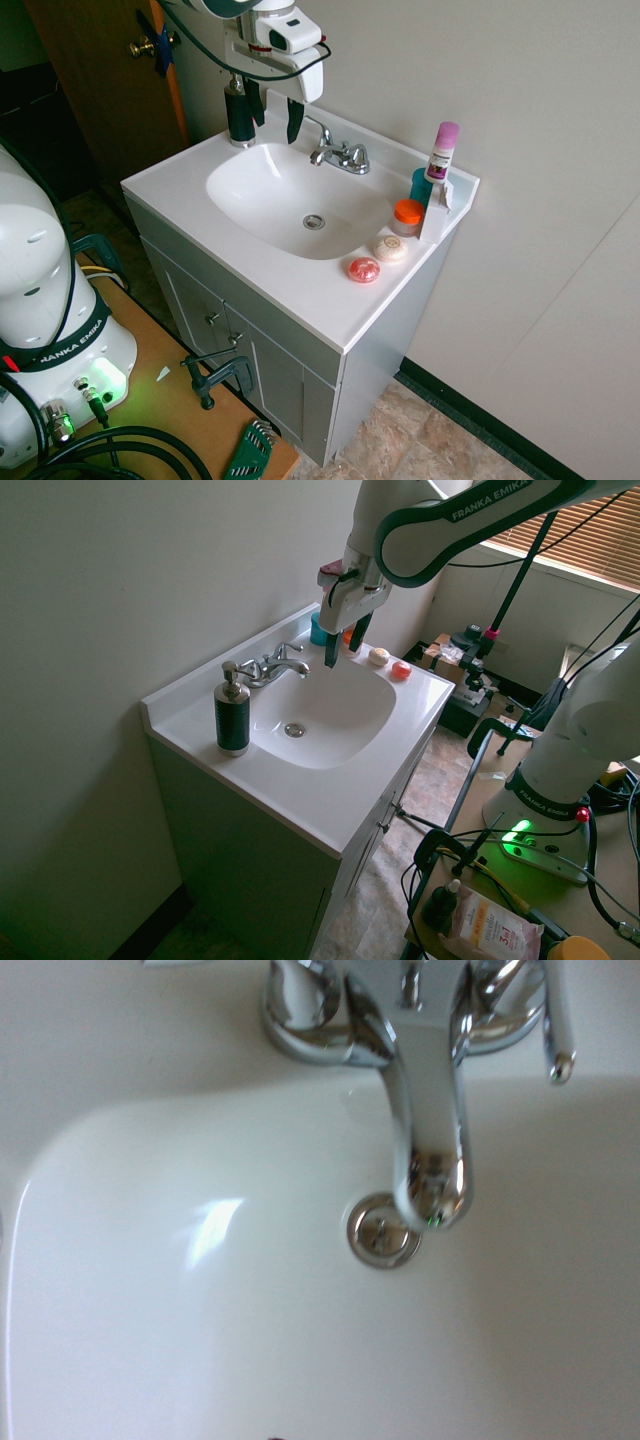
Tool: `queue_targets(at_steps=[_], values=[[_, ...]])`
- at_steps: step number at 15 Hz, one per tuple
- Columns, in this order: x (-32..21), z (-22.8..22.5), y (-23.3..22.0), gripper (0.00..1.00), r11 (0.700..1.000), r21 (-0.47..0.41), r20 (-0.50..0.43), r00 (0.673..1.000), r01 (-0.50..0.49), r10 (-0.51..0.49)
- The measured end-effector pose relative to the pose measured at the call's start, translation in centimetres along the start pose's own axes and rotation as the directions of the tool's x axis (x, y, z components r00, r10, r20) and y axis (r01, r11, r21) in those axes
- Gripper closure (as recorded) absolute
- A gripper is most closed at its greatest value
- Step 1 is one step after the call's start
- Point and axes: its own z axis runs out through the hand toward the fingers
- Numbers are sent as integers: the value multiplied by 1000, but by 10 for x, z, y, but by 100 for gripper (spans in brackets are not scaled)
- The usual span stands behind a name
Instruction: Turn off the cold water
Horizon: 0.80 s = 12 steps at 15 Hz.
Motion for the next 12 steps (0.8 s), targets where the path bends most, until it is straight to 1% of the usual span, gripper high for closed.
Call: queue_targets(at_steps=[2,4,7,9,12], values=[[19,8,-13,0,1000,11,-47,998,-29,30],[40,26,-21,0,998,5,-87,994,-61,61],[77,53,-20,0,996,-8,-128,988,-93,91],[97,67,-20,0,994,-16,-140,985,-108,104],[110,83,-27,0,994,-21,-145,984,-108,103]])
